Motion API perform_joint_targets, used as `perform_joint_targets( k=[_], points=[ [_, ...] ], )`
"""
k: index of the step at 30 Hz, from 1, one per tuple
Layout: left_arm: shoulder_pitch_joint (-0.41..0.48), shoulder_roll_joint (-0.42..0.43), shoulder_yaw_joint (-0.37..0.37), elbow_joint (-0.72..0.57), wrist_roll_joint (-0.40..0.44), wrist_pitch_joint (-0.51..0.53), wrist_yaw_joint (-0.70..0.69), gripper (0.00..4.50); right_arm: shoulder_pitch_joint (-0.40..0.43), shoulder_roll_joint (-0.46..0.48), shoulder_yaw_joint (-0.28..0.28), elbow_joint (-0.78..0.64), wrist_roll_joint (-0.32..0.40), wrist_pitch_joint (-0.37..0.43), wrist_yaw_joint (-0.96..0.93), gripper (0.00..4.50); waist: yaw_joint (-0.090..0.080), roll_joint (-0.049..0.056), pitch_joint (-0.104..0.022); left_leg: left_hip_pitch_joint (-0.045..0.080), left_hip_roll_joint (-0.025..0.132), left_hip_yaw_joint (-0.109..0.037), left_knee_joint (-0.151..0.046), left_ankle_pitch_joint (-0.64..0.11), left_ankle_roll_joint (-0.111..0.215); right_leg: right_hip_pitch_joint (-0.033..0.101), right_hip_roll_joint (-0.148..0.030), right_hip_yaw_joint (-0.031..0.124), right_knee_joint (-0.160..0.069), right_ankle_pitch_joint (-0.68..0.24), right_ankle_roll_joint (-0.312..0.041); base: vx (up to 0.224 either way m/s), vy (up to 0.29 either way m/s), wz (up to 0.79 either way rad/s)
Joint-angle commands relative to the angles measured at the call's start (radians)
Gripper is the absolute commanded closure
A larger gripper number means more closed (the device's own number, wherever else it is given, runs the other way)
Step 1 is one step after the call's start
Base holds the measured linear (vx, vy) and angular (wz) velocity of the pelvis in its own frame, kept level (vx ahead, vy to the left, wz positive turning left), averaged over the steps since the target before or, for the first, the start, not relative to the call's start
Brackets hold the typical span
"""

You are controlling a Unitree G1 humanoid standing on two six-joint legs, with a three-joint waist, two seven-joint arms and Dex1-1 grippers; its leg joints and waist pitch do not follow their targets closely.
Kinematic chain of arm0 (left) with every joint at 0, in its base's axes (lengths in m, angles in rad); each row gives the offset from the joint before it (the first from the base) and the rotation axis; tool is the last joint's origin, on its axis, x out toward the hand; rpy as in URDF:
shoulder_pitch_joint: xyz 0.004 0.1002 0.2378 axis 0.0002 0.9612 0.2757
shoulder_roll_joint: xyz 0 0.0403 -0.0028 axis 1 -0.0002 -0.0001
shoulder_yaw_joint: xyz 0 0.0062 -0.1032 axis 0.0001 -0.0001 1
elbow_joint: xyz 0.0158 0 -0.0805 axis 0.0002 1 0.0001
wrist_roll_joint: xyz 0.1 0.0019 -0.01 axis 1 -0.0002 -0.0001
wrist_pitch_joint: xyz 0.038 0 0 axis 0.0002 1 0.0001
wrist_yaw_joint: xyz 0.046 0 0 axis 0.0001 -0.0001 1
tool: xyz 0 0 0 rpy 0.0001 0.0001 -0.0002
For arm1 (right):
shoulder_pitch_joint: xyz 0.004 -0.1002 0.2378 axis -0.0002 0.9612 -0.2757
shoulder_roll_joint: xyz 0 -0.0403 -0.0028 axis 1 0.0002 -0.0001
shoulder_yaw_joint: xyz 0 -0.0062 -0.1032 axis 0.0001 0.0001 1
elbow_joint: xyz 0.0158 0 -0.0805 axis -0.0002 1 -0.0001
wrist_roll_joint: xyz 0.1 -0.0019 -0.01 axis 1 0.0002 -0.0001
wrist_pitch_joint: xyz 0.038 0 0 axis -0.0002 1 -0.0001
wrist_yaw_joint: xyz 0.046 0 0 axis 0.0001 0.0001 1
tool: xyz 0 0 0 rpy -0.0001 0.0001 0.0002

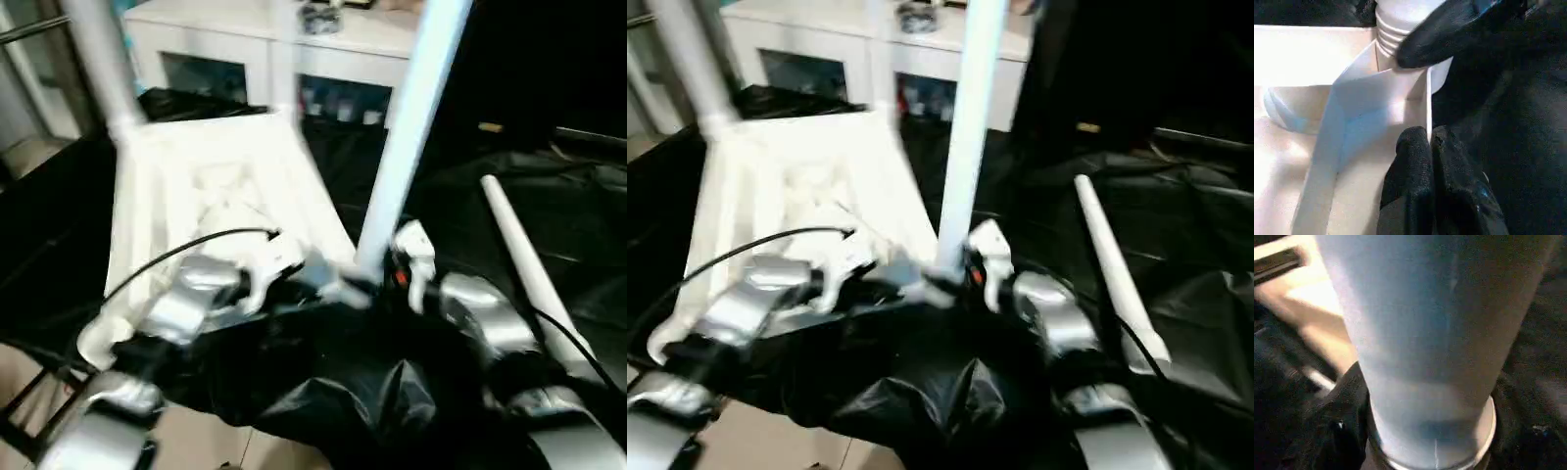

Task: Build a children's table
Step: Rotate leg to tighten

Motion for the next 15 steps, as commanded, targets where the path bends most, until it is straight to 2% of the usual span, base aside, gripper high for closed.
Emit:
perform_joint_targets(
  k=[1,3,4,5,6,7,8,9,10,13,15],
  points=[
    [-0.027,-0.081,-0.003,0.006,-0.017,0.009,0.068,4.50,0.009,0.049,0.019,0.061,-0.043,0.055,-0.113,1.80,-0.001,-0.003,-0.047,0.003,0.018,-0.003,-0.065,-0.251,0.005,0.042,-0.076,0.046,-0.100,-0.396,-0.141,0.000,0.000,0.00],
    [-0.040,-0.124,-0.004,0.023,-0.011,0.020,0.125,4.50,0.004,0.089,-0.005,0.073,-0.034,0.071,-0.198,1.80,-0.001,-0.002,-0.047,0.005,0.020,-0.003,-0.065,-0.244,0.006,0.038,-0.075,0.047,-0.100,-0.380,-0.139,0.000,0.000,0.00],
    [-0.043,-0.139,-0.007,0.027,-0.010,0.022,0.137,4.50,0.008,0.102,-0.004,0.066,-0.025,0.061,-0.179,1.80,0.000,-0.004,-0.050,0.002,0.019,-0.003,-0.064,-0.236,0.009,0.043,-0.076,0.047,-0.097,-0.360,-0.141,0.000,0.000,0.00],
    [-0.045,-0.150,-0.007,0.031,-0.007,0.023,0.146,4.50,0.010,0.112,-0.002,0.063,-0.019,0.050,-0.164,1.80,0.003,-0.003,-0.050,0.003,0.019,-0.001,-0.063,-0.230,0.017,0.041,-0.075,0.047,-0.096,-0.338,-0.145,0.000,0.000,0.00],
    [-0.045,-0.150,-0.007,0.031,-0.007,0.023,0.146,4.50,0.010,0.112,-0.002,0.063,-0.019,0.050,-0.164,1.46,0.004,-0.003,-0.050,0.001,0.019,-0.002,-0.063,-0.230,0.020,0.042,-0.075,0.047,-0.095,-0.328,-0.148,0.000,0.000,0.00],
    [-0.041,-0.163,-0.013,0.026,-0.006,0.021,0.139,4.50,0.009,0.120,0.002,0.058,-0.011,0.045,-0.144,1.11,0.005,0.002,-0.051,-0.001,0.019,-0.002,-0.063,-0.227,0.024,0.044,-0.074,0.047,-0.094,-0.311,-0.151,0.000,0.000,0.00],
    [-0.039,-0.166,-0.016,0.023,-0.006,0.018,0.131,4.50,0.007,0.120,0.002,0.059,-0.007,0.047,-0.140,1.11,0.007,0.001,-0.052,-0.001,0.019,-0.001,-0.063,-0.225,0.027,0.044,-0.074,0.048,-0.093,-0.301,-0.154,0.000,0.000,0.00],
    [-0.038,-0.165,-0.018,0.019,-0.008,0.017,0.123,4.50,0.005,0.118,0.005,0.058,-0.008,0.045,-0.134,1.11,0.007,0.001,-0.052,-0.001,0.019,-0.002,-0.063,-0.225,0.027,0.045,-0.074,0.047,-0.093,-0.299,-0.155,0.000,0.000,0.00],
    [-0.037,-0.164,-0.019,0.018,-0.008,0.017,0.119,4.50,0.004,0.116,0.007,0.057,-0.009,0.045,-0.131,0.91,0.007,0.005,-0.052,-0.001,0.019,-0.002,-0.064,-0.227,0.027,0.044,-0.074,0.047,-0.093,-0.299,-0.156,0.000,0.000,0.00],
    [-0.023,-0.126,-0.029,-0.006,-0.016,-0.002,0.050,4.50,-0.002,0.072,0.025,0.036,-0.030,-0.008,-0.061,0.91,0.007,0.005,-0.052,0.000,0.020,-0.002,-0.064,-0.245,0.025,0.045,-0.075,0.046,-0.095,-0.310,-0.156,0.000,0.000,0.00],
    [-0.010,-0.092,-0.035,-0.029,-0.028,-0.015,-0.007,4.50,0.004,0.032,0.039,0.010,-0.022,-0.026,0.039,0.91,0.009,0.004,-0.055,-0.003,0.020,-0.002,-0.061,-0.225,0.037,0.049,-0.075,0.047,-0.089,-0.263,-0.167,0.000,0.000,0.00]
  ],
)
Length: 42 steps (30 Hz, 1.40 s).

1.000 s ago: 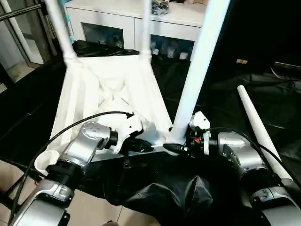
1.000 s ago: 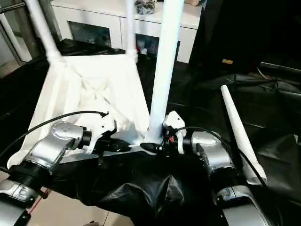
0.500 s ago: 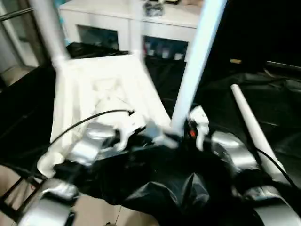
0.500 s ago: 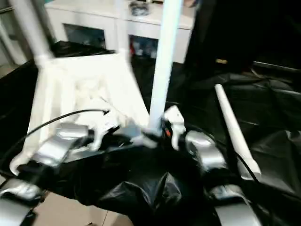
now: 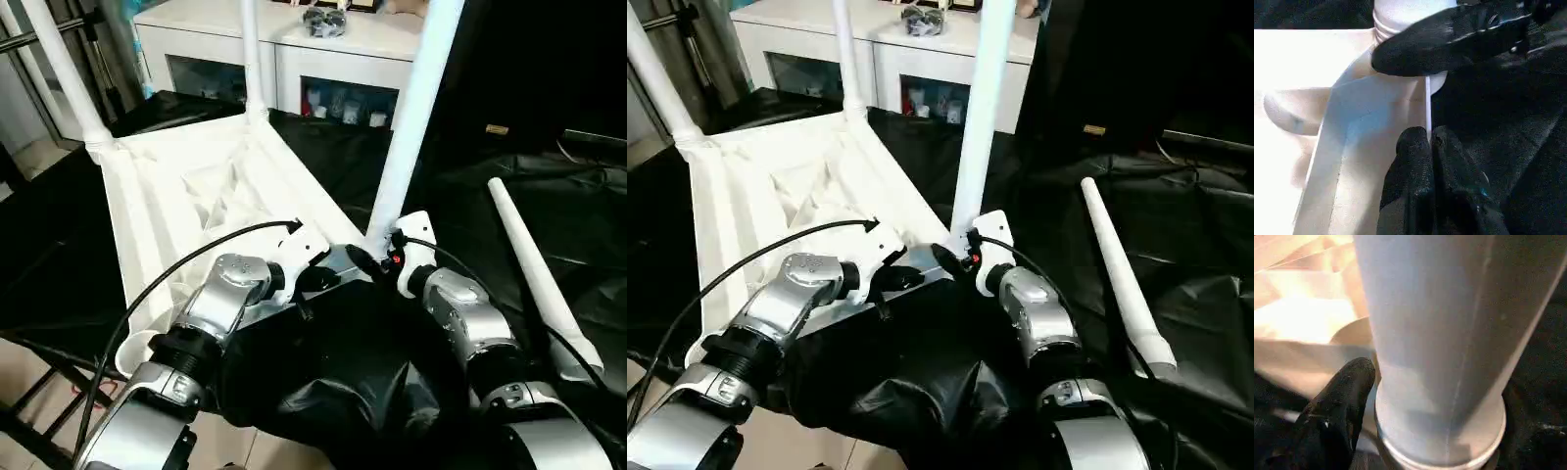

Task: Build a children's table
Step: Rotate leg to tighten

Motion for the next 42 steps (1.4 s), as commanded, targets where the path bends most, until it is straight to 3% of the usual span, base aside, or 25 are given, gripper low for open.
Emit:
perform_joint_targets(
  k=[1,6,7,11,13,16,18,24,27,33,35,41,42],
  points=[
    [0.016,-0.013,-0.038,-0.055,-0.056,-0.047,-0.099,4.50,0.019,0.003,0.076,-0.019,0.001,-0.009,0.145,0.91,0.000,-0.004,-0.054,-0.003,0.021,-0.001,-0.058,-0.203,0.048,0.052,-0.074,0.048,-0.083,-0.213,-0.179,0.000,0.000,0.00],
    [0.043,0.055,-0.043,-0.099,-0.085,-0.061,-0.216,4.50,0.038,-0.062,0.097,-0.074,0.032,-0.006,0.317,0.91,0.004,-0.003,-0.058,-0.004,0.023,0.003,-0.051,-0.130,0.086,0.056,-0.070,0.046,-0.064,-0.042,-0.235,0.000,0.000,0.00],
    [0.048,0.069,-0.043,-0.108,-0.091,-0.059,-0.239,4.50,0.042,-0.074,0.100,-0.083,0.036,-0.003,0.346,0.91,0.006,-0.005,-0.058,-0.006,0.024,0.003,-0.051,-0.130,0.090,0.060,-0.069,0.043,-0.061,-0.039,-0.240,0.000,0.000,0.00],
    [0.058,0.116,-0.042,-0.116,-0.091,-0.066,-0.296,4.50,0.054,-0.110,0.113,-0.111,0.058,0.011,0.462,0.91,0.007,-0.003,-0.053,-0.002,0.027,0.005,-0.054,-0.169,0.080,0.054,-0.071,0.042,-0.070,-0.120,-0.232,0.000,0.000,0.00],
    [0.058,0.131,-0.040,-0.113,-0.089,-0.069,-0.309,4.50,0.059,-0.121,0.121,-0.123,0.062,0.019,0.498,1.25,0.009,-0.005,-0.052,-0.001,0.028,0.004,-0.055,-0.179,0.071,0.053,-0.072,0.043,-0.072,-0.153,-0.222,0.000,0.000,0.00],
    [0.058,0.152,-0.041,-0.111,-0.091,-0.072,-0.330,4.50,0.066,-0.128,0.129,-0.136,0.063,0.025,0.533,1.36,0.012,-0.006,-0.051,-0.001,0.027,0.004,-0.056,-0.184,0.061,0.052,-0.073,0.045,-0.074,-0.179,-0.213,0.000,0.000,0.00],
    [0.057,0.160,-0.041,-0.112,-0.093,-0.072,-0.339,4.50,0.068,-0.129,0.133,-0.141,0.071,0.035,0.543,1.64,0.013,-0.005,-0.053,-0.001,0.028,0.003,-0.056,-0.175,0.058,0.053,-0.074,0.045,-0.072,-0.169,-0.212,0.000,0.000,0.00],
    [0.054,0.152,-0.038,-0.109,-0.095,-0.072,-0.328,4.50,0.080,-0.114,0.135,-0.157,0.074,0.051,0.538,1.75,0.014,-0.005,-0.054,-0.003,0.027,0.003,-0.055,-0.154,0.060,0.054,-0.073,0.044,-0.067,-0.124,-0.223,0.000,0.000,0.00],
    [0.041,0.110,-0.022,-0.086,-0.081,-0.068,-0.243,4.50,0.071,-0.078,0.110,-0.116,0.045,0.053,0.405,1.76,0.012,-0.006,-0.053,-0.003,0.025,0.002,-0.056,-0.162,0.049,0.053,-0.074,0.045,-0.069,-0.143,-0.218,0.000,0.000,0.00],
    [0.015,0.055,-0.008,-0.040,-0.054,-0.063,-0.127,4.50,0.032,-0.035,0.079,-0.011,-0.007,0.062,0.155,1.77,-0.004,-0.009,-0.045,0.001,0.019,-0.003,-0.064,-0.228,0.009,0.049,-0.077,0.044,-0.092,-0.354,-0.158,0.000,0.000,0.00],
    [-0.014,-0.007,-0.001,-0.001,-0.031,-0.042,-0.009,4.50,0.009,0.014,0.050,0.060,-0.028,0.073,-0.046,1.77,-0.007,-0.007,-0.044,0.004,0.021,-0.002,-0.064,-0.230,0.002,0.043,-0.076,0.047,-0.093,-0.353,-0.150,0.000,0.000,0.00],
    [-0.038,-0.082,-0.004,0.019,-0.017,-0.013,0.099,4.50,0.001,0.085,0.033,0.089,-0.040,0.072,-0.189,1.77,-0.002,-0.007,-0.048,0.003,0.020,-0.002,-0.063,-0.223,0.012,0.046,-0.075,0.047,-0.091,-0.308,-0.152,0.000,0.000,0.00],
    [-0.037,-0.090,-0.008,0.015,-0.019,-0.013,0.098,4.50,0.004,0.094,0.035,0.083,-0.036,0.068,-0.175,1.22,-0.002,-0.007,-0.048,0.002,0.021,-0.002,-0.063,-0.221,0.014,0.047,-0.075,0.047,-0.090,-0.297,-0.154,0.000,0.000,0.00]
  ],
)
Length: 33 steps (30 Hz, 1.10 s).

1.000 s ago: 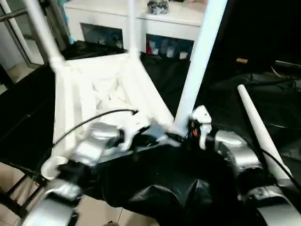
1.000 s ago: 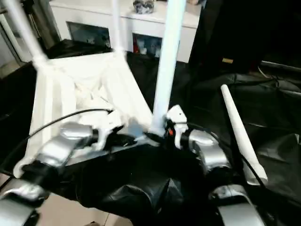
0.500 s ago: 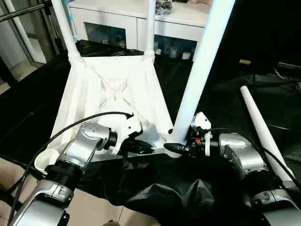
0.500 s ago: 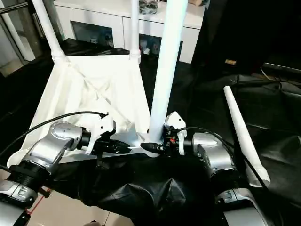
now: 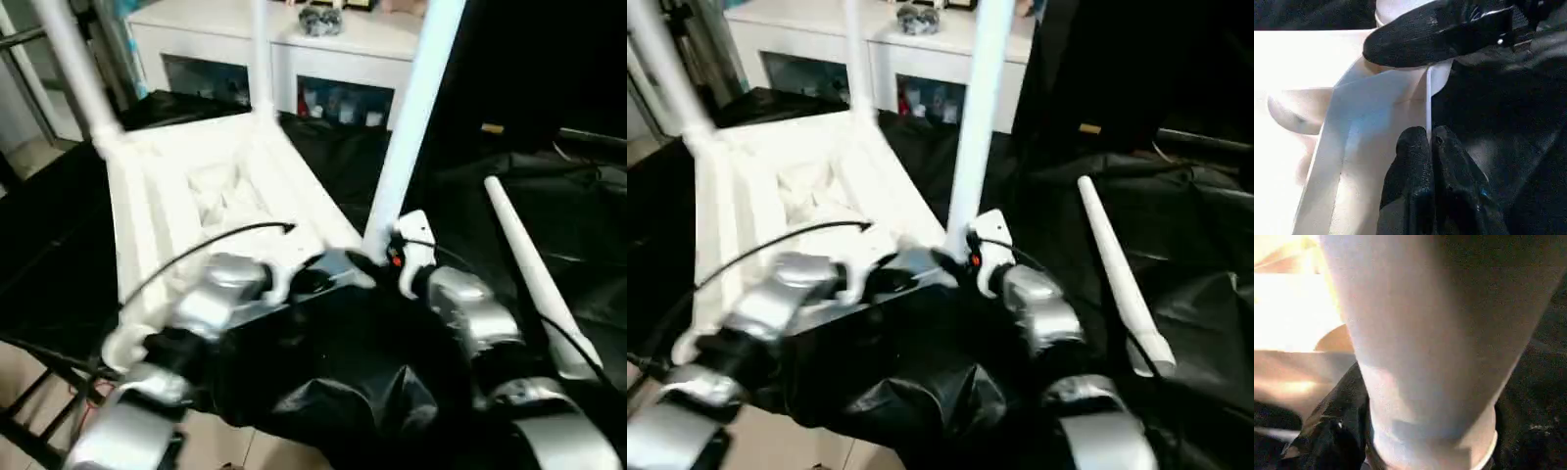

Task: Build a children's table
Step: Rotate leg to tighten

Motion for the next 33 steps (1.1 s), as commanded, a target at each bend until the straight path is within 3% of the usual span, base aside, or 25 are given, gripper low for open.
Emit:
perform_joint_targets(
  k=[1,2,7,14,16,18,20,22,25,33],
  points=[
    [-0.022,-0.057,-0.007,-0.015,-0.029,-0.014,0.009,4.50,0.027,0.047,0.048,0.056,-0.031,0.035,0.015,1.08,-0.002,-0.005,-0.049,0.000,0.020,-0.001,-0.063,-0.220,0.018,0.043,-0.074,0.047,-0.090,-0.281,-0.158,0.000,0.000,0.00],
    [-0.018,-0.057,-0.011,-0.021,-0.031,-0.020,-0.006,4.50,0.028,0.051,0.042,0.052,-0.016,0.040,0.042,1.08,-0.002,-0.001,-0.049,0.001,0.020,-0.002,-0.063,-0.221,0.018,0.043,-0.074,0.047,-0.089,-0.275,-0.160,0.000,0.000,0.00],
    [0.001,-0.016,-0.019,-0.041,-0.042,-0.052,-0.096,4.50,0.021,0.019,0.062,0.039,-0.010,0.001,0.143,0.60,-0.002,-0.004,-0.049,-0.002,0.020,-0.001,-0.064,-0.229,0.026,0.045,-0.076,0.048,-0.090,-0.269,-0.165,0.000,0.000,0.00],
    [0.037,0.059,-0.033,-0.094,-0.079,-0.072,-0.234,4.50,0.044,-0.066,0.100,-0.041,0.019,-0.065,0.389,0.60,-0.001,-0.007,-0.055,-0.006,0.023,0.002,-0.056,-0.144,0.067,0.051,-0.073,0.048,-0.071,-0.100,-0.216,0.000,0.000,0.00],
    [0.055,0.091,-0.042,-0.129,-0.098,-0.064,-0.305,4.50,0.063,-0.105,0.106,-0.097,0.066,-0.026,0.534,0.60,0.004,-0.009,-0.056,-0.006,0.022,0.002,-0.054,-0.147,0.080,0.060,-0.073,0.046,-0.068,-0.086,-0.223,0.000,0.000,0.00],
    [0.062,0.107,-0.045,-0.140,-0.103,-0.056,-0.335,4.50,0.077,-0.135,0.121,-0.131,0.073,-0.023,0.606,0.60,0.008,-0.005,-0.055,-0.004,0.028,0.004,-0.054,-0.139,0.092,0.052,-0.070,0.044,-0.066,-0.063,-0.235,0.000,0.000,0.00],
    [0.062,0.107,-0.045,-0.140,-0.103,-0.056,-0.335,4.50,0.077,-0.135,0.121,-0.131,0.073,-0.023,0.606,0.60,0.010,-0.005,-0.052,-0.005,0.028,0.005,-0.055,-0.154,0.085,0.050,-0.072,0.044,-0.068,-0.097,-0.235,0.000,0.000,0.00],
    [0.064,0.121,-0.047,-0.138,-0.099,-0.061,-0.354,4.50,0.087,-0.159,0.136,-0.151,0.078,-0.014,0.674,0.93,0.011,-0.007,-0.051,-0.003,0.027,0.005,-0.055,-0.169,0.075,0.050,-0.073,0.044,-0.073,-0.141,-0.224,0.000,0.000,0.00],
    [0.066,0.147,-0.047,-0.133,-0.094,-0.071,-0.385,4.50,0.105,-0.187,0.167,-0.173,0.074,0.000,0.756,1.05,0.016,-0.008,-0.050,-0.003,0.026,0.005,-0.055,-0.175,0.071,0.050,-0.073,0.045,-0.077,-0.180,-0.207,0.000,0.000,0.00],
    [0.068,0.165,-0.046,-0.138,-0.093,-0.067,-0.401,4.50,0.123,-0.184,0.169,-0.197,0.076,0.032,0.750,1.67,0.018,-0.008,-0.054,-0.004,0.026,0.004,-0.054,-0.151,0.064,0.050,-0.073,0.045,-0.070,-0.139,-0.214,0.000,0.000,0.00]
  ],
)
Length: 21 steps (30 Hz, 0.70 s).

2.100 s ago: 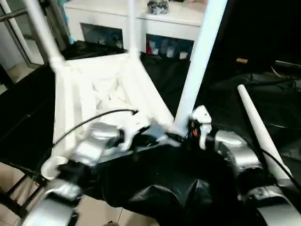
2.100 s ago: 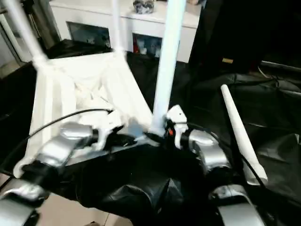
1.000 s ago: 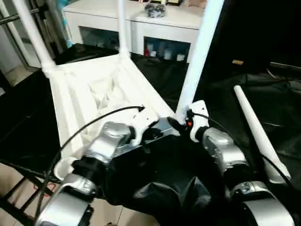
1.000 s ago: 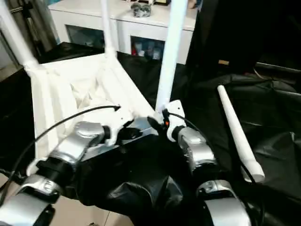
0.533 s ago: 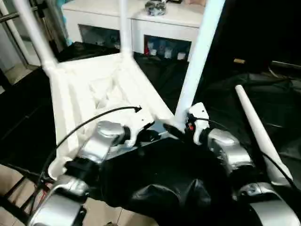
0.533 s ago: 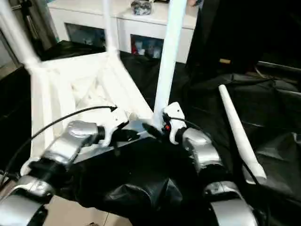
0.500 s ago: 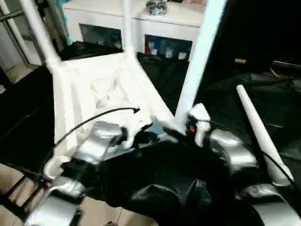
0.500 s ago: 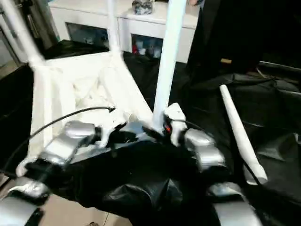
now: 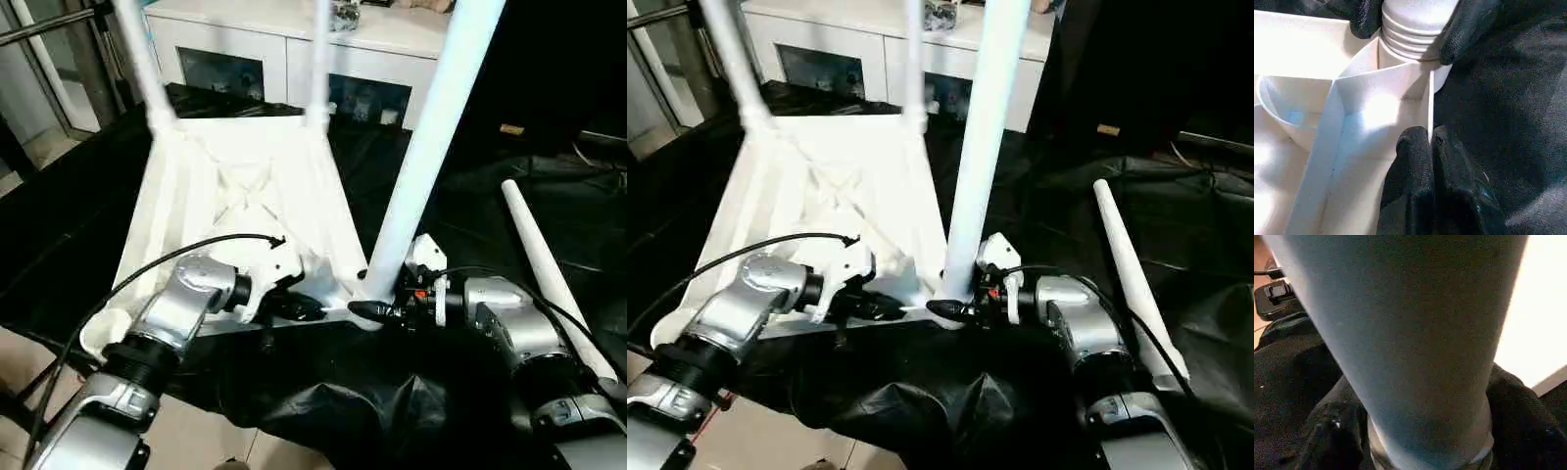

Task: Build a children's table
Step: Rotate leg to tighten

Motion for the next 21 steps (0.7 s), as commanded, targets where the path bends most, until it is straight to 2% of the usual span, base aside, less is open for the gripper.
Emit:
perform_joint_targets(
  k=[1,3,7,9,11,14,16,17,19,21],
  points=[
    [-0.009,-0.036,0.003,-0.010,-0.002,-0.006,0.042,4.50,0.014,0.036,0.035,0.000,-0.012,0.017,-0.024,1.69,-0.002,-0.006,-0.056,0.000,0.025,0.003,-0.053,-0.149,0.063,0.057,-0.073,0.046,-0.070,-0.140,-0.209,0.000,0.000,0.00],
    [-0.014,-0.052,0.009,-0.001,0.004,-0.004,0.075,4.50,0.005,0.054,0.019,0.024,-0.020,0.027,-0.090,1.70,-0.003,-0.007,-0.054,0.001,0.024,0.002,-0.055,-0.157,0.057,0.055,-0.073,0.046,-0.073,-0.160,-0.203,0.000,0.000,0.00],
    [-0.043,-0.103,0.025,0.042,0.019,0.000,0.195,4.50,-0.047,0.108,-0.019,0.147,-0.091,0.028,-0.389,1.73,-0.021,-0.006,-0.044,0.004,0.019,-0.003,-0.065,-0.233,0.013,0.050,-0.077,0.043,-0.094,-0.356,-0.156,0.000,0.000,0.00],
    [-0.050,-0.117,0.030,0.052,0.022,0.002,0.224,4.50,-0.055,0.116,-0.024,0.167,-0.101,0.029,-0.438,1.74,-0.028,-0.006,-0.046,0.005,0.018,-0.007,-0.065,-0.247,0.000,0.050,-0.079,0.044,-0.098,-0.411,-0.133,0.000,0.000,0.00],
    [-0.078,-0.169,0.041,0.091,0.040,0.013,0.329,4.50,-0.080,0.155,-0.051,0.223,-0.114,0.046,-0.602,1.74,-0.030,-0.005,-0.045,0.011,0.018,-0.004,-0.063,-0.257,0.005,0.043,-0.076,0.046,-0.103,-0.411,-0.128,0.000,0.000,0.00],
    [-0.100,-0.220,0.051,0.114,0.053,0.026,0.409,4.50,-0.099,0.198,-0.062,0.262,-0.127,0.037,-0.714,1.75,-0.029,-0.002,-0.049,0.007,0.020,-0.005,-0.063,-0.229,0.002,0.046,-0.076,0.047,-0.096,-0.355,-0.138,0.000,0.000,0.00],
    [-0.104,-0.243,0.051,0.114,0.056,0.033,0.430,4.50,-0.101,0.218,-0.065,0.267,-0.118,0.022,-0.707,1.75,-0.029,-0.004,-0.050,0.005,0.018,-0.003,-0.061,-0.220,0.009,0.048,-0.074,0.047,-0.092,-0.310,-0.148,0.000,0.000,0.00],
    [-0.105,-0.250,0.051,0.115,0.056,0.033,0.434,4.50,-0.104,0.227,-0.071,0.272,-0.108,0.017,-0.697,1.40,-0.028,-0.003,-0.051,0.004,0.018,-0.002,-0.060,-0.216,0.013,0.049,-0.074,0.048,-0.090,-0.293,-0.152,0.000,0.000,0.00],
    [-0.104,-0.255,0.048,0.114,0.055,0.032,0.431,4.50,-0.107,0.235,-0.077,0.274,-0.099,0.018,-0.692,1.03,-0.026,-0.001,-0.054,0.003,0.019,-0.001,-0.058,-0.193,0.029,0.051,-0.074,0.048,-0.086,-0.229,-0.172,0.000,0.000,0.00],
    [-0.100,-0.248,0.037,0.108,0.047,0.023,0.404,4.50,-0.117,0.236,-0.068,0.279,-0.104,0.000,-0.688,0.96,-0.024,-0.001,-0.055,0.001,0.019,0.000,-0.057,-0.178,0.037,0.053,-0.073,0.048,-0.081,-0.192,-0.182,0.000,0.000,0.00]
  ],
)
